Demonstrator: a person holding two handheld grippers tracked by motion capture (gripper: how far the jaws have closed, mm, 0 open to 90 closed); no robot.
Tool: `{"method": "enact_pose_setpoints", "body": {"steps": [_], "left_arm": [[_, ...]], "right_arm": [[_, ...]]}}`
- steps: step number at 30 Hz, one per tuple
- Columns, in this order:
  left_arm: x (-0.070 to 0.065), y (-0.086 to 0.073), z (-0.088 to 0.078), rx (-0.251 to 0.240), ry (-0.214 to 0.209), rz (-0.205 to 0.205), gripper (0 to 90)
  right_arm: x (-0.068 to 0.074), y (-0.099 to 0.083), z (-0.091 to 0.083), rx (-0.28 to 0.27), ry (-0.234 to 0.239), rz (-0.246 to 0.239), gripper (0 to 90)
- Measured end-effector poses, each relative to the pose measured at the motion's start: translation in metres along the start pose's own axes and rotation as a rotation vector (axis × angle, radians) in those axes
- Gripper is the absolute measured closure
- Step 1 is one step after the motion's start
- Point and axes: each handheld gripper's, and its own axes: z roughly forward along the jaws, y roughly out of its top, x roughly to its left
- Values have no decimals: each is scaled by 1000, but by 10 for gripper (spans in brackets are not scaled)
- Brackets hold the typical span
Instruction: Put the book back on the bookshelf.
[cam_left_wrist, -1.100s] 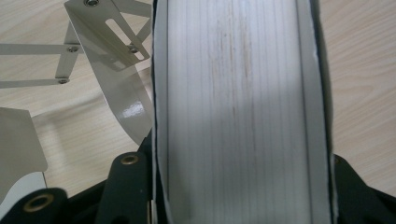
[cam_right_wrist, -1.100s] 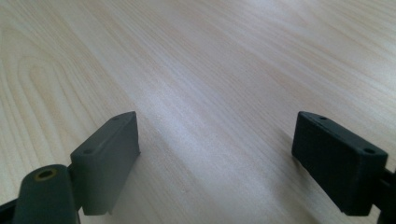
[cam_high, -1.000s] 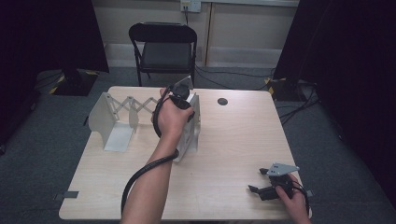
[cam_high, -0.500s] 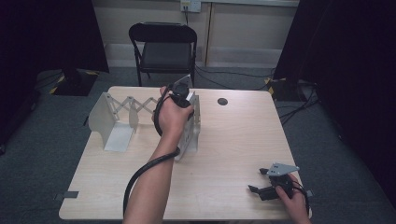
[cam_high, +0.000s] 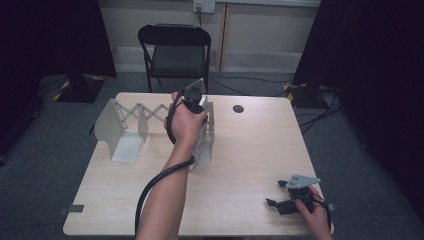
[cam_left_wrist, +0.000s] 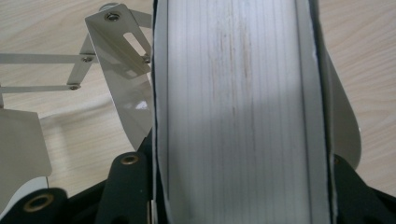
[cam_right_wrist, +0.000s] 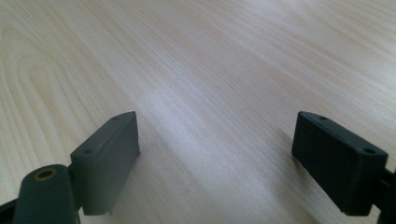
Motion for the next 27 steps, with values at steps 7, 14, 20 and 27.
{"method": "enact_pose_setpoints", "body": {"steps": [7,14,20,27], "left_arm": [[0,2,2,-10,3,-27,518],[0,2,3,-19,9,-46,518],[-2,0,4,-25,17,-43,517],[-5,-2,4,-27,24,-50,514]], "right_arm": [[0,0,0,0,0,0,147],[0,0,0,0,0,0,147],[0,0,0,0,0,0,147],[0,0,0,0,0,0,147]]}}
